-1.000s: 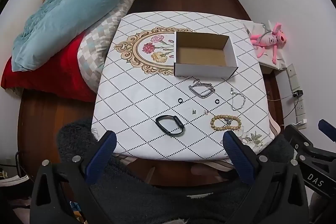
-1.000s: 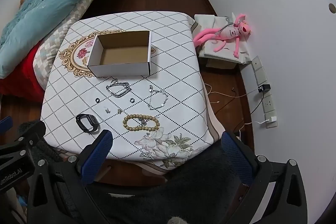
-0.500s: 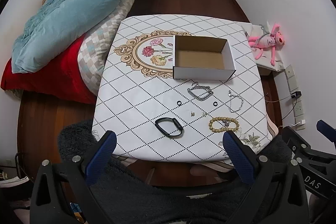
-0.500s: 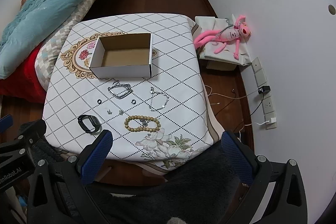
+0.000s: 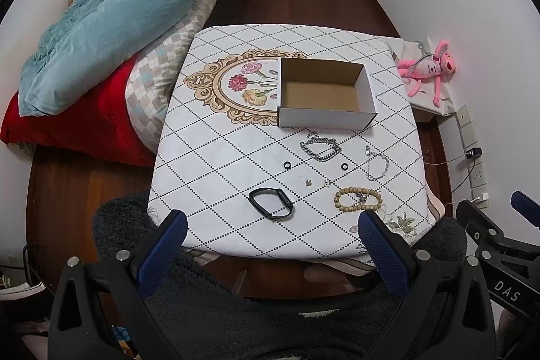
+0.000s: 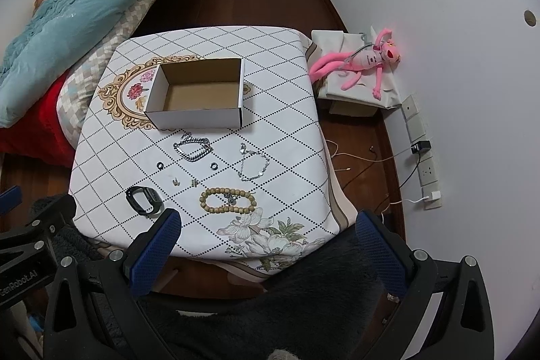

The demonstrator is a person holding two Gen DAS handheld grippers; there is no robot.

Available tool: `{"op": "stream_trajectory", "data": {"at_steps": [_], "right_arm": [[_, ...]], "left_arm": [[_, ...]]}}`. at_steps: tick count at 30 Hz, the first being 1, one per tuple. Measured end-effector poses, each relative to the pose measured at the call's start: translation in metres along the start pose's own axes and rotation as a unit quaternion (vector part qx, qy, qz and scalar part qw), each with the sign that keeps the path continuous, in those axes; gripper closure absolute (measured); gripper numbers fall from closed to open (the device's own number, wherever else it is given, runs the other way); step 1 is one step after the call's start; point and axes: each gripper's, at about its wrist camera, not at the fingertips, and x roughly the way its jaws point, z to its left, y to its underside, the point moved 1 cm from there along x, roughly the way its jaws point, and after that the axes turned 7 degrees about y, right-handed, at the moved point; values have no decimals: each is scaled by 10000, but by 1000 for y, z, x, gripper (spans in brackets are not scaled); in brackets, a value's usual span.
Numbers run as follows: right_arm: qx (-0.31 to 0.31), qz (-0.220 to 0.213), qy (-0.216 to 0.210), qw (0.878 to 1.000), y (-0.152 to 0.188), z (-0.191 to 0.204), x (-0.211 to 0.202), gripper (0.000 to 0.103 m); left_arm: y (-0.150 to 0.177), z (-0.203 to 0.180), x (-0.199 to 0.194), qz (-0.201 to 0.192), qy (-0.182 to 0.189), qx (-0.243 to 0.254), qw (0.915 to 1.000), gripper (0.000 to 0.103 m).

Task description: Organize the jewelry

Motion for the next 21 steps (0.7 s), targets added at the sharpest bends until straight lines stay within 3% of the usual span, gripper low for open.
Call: {"op": "stream_trajectory", "data": {"at_steps": [21], "right_arm": [[33, -77, -8, 10000, -5, -4, -11, 0]], "left_arm": [[0, -2, -6, -8, 35, -20, 10000, 0]]}}
